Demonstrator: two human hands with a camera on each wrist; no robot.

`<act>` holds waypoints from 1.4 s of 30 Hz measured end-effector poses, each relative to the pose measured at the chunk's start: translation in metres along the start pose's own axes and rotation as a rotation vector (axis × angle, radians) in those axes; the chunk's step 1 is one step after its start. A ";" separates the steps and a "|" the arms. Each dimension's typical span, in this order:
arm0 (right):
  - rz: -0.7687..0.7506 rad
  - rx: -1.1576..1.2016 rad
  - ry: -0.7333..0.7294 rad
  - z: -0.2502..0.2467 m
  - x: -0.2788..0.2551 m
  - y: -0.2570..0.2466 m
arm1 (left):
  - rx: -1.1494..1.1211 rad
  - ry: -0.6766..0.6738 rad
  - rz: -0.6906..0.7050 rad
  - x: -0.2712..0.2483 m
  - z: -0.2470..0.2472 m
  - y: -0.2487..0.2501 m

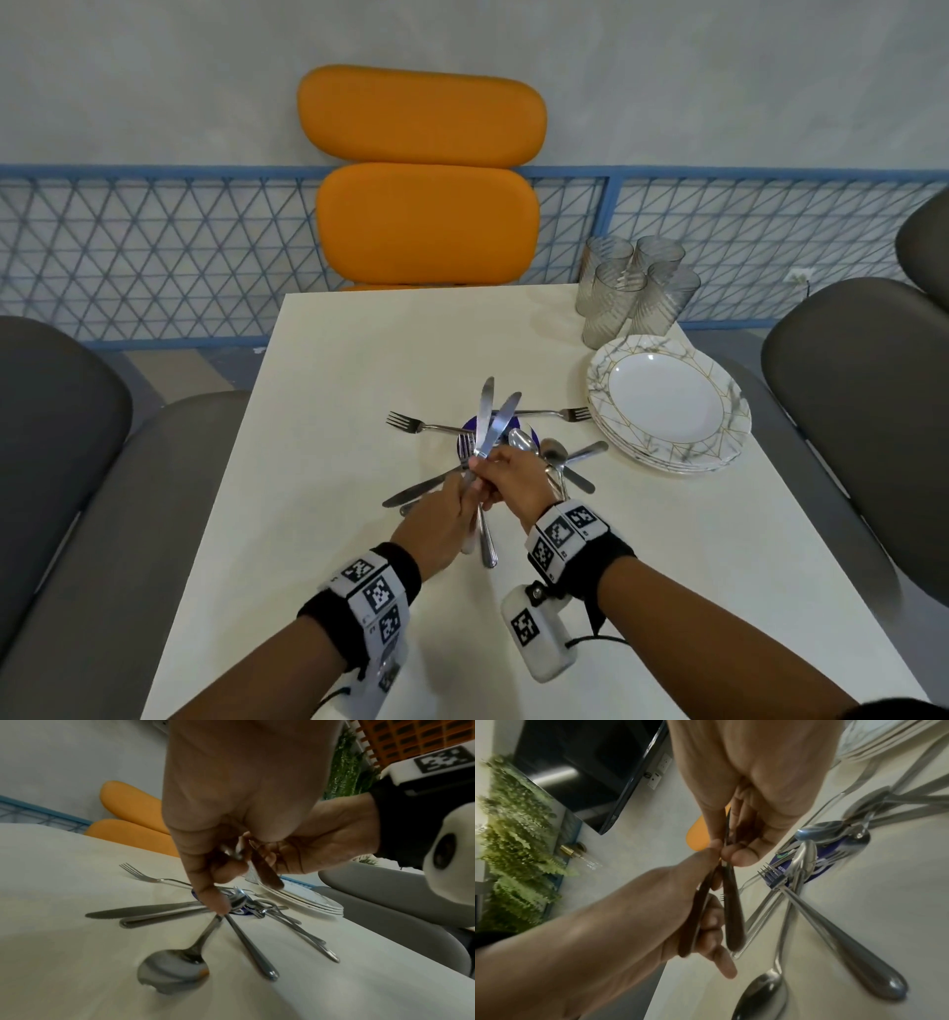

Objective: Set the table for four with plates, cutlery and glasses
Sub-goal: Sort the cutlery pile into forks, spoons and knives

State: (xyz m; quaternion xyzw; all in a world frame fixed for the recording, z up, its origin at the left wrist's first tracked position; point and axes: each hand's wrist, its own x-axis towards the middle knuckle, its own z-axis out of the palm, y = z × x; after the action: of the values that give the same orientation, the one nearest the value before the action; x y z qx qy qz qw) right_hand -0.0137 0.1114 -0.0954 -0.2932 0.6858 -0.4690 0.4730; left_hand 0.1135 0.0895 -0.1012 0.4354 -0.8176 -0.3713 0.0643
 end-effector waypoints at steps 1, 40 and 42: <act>-0.012 -0.023 -0.009 0.002 0.002 -0.004 | 0.019 0.005 -0.005 0.002 -0.005 -0.002; -0.561 -1.632 -0.310 0.030 0.053 0.034 | -1.098 0.294 -0.523 -0.003 -0.045 -0.076; -0.574 -1.653 -0.354 0.028 0.055 0.031 | -1.095 0.317 -0.506 -0.003 -0.044 -0.077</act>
State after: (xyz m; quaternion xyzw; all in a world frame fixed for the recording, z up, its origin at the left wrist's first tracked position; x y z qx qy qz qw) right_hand -0.0077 0.0663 -0.1475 -0.7692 0.6218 0.1270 0.0738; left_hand 0.1856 0.0410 -0.1201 0.5692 -0.3608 -0.6713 0.3087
